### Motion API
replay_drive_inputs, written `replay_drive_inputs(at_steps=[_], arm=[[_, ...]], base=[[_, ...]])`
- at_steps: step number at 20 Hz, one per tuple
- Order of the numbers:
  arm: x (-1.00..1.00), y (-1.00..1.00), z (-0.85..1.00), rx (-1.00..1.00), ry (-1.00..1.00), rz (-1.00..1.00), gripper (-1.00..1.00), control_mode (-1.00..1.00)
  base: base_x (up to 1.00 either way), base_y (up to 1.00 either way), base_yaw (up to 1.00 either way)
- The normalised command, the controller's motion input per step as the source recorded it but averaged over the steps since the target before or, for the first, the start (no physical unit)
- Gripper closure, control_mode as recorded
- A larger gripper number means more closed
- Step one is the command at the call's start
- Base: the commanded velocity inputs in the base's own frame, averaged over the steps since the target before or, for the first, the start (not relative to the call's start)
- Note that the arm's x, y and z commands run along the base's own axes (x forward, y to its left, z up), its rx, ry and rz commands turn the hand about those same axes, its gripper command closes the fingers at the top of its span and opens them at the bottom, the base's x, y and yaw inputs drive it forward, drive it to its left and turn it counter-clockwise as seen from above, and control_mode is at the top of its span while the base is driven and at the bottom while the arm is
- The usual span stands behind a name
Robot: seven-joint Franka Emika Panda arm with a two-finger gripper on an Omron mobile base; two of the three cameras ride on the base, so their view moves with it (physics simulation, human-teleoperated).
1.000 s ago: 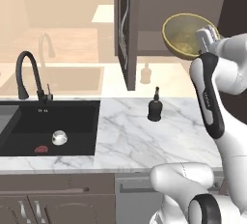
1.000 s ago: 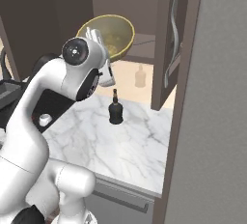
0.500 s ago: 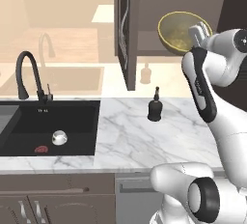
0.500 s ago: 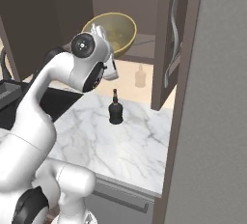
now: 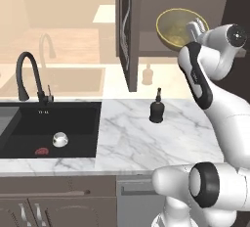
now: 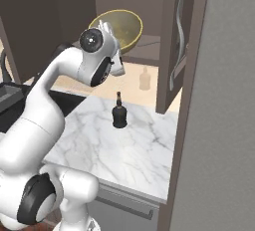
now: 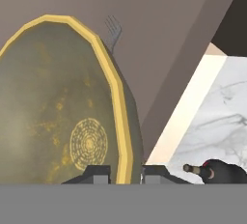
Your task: Pick the mug and place it in the sink. Pick the bowl and place it in the open cabinet and then close the cabinet.
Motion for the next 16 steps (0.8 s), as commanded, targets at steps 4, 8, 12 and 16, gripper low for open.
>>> replay_drive_inputs(at_steps=[4,8,12,16], arm=[[0.46,0.01,0.00,0.00,0.00,0.00,1.00,-1.00],[0.47,0.00,0.00,0.00,0.00,0.00,1.00,-1.00],[0.41,0.01,0.00,0.00,0.00,0.00,1.00,-1.00],[0.38,0.02,0.00,0.00,0.00,0.00,1.00,-1.00]], base=[[0.00,0.00,0.00],[0.00,0.00,0.00],[0.00,0.00,0.00],[0.00,0.00,0.00]])
